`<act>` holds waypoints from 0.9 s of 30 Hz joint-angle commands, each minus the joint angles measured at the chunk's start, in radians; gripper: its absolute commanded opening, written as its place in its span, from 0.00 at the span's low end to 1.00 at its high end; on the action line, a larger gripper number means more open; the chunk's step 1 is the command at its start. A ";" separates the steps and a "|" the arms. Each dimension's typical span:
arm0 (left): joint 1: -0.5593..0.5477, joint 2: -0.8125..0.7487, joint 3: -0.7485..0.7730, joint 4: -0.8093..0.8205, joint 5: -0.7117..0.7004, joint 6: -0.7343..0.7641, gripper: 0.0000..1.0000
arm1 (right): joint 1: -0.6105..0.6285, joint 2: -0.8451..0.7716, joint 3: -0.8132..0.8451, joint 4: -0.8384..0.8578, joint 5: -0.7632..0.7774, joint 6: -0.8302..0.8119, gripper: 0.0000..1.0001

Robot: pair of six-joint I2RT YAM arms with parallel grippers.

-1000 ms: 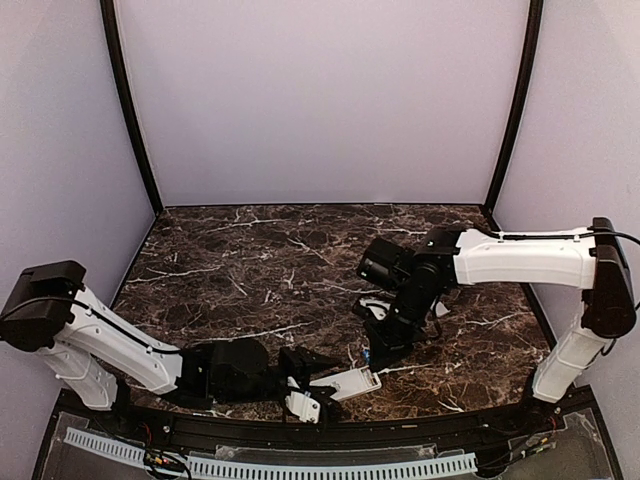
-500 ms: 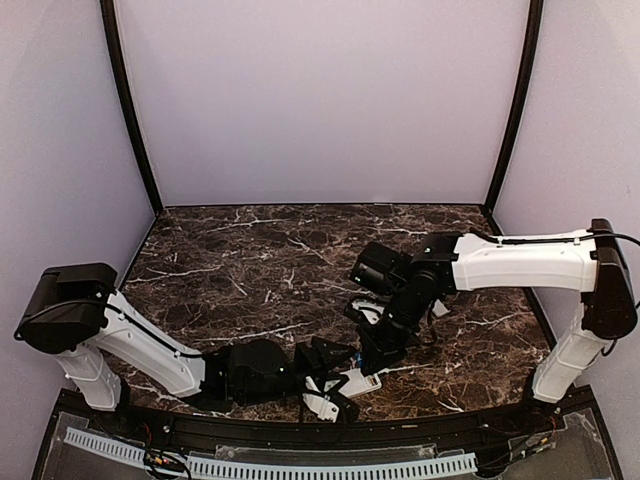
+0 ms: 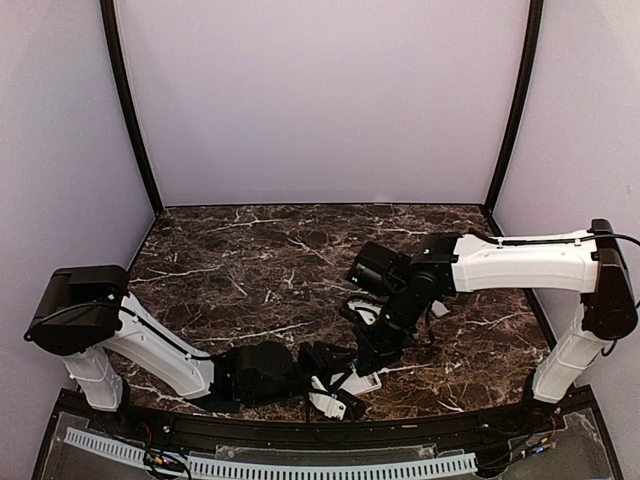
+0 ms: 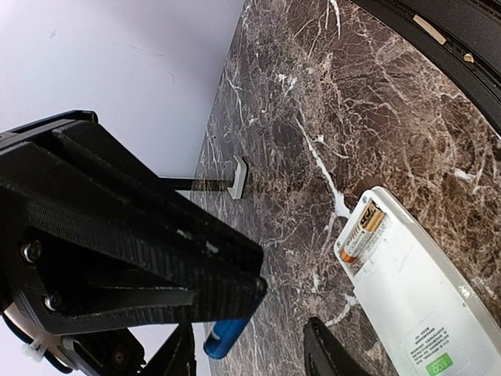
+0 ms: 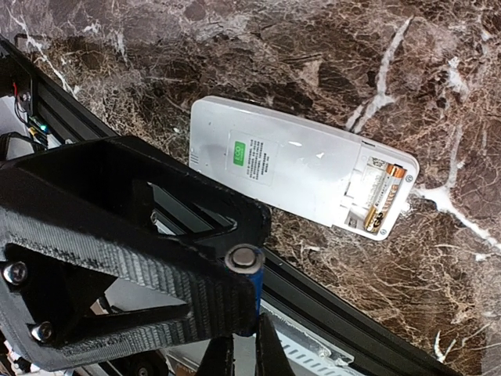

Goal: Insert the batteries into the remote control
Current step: Adjust the battery.

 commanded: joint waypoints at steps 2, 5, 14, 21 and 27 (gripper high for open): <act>0.006 -0.001 0.008 0.010 -0.012 -0.012 0.43 | 0.019 0.016 0.034 0.022 0.004 0.003 0.00; 0.006 0.001 0.009 0.020 -0.015 -0.012 0.37 | 0.019 0.020 0.031 0.030 0.005 0.002 0.00; 0.006 0.040 0.008 0.170 -0.077 0.016 0.00 | 0.019 0.018 0.025 0.066 0.024 0.015 0.00; 0.006 -0.005 -0.042 0.219 -0.091 -0.099 0.00 | 0.019 -0.122 -0.056 0.112 0.106 0.088 0.12; 0.006 -0.074 -0.072 0.198 -0.018 -0.268 0.00 | 0.040 -0.329 -0.200 0.280 0.182 0.220 0.35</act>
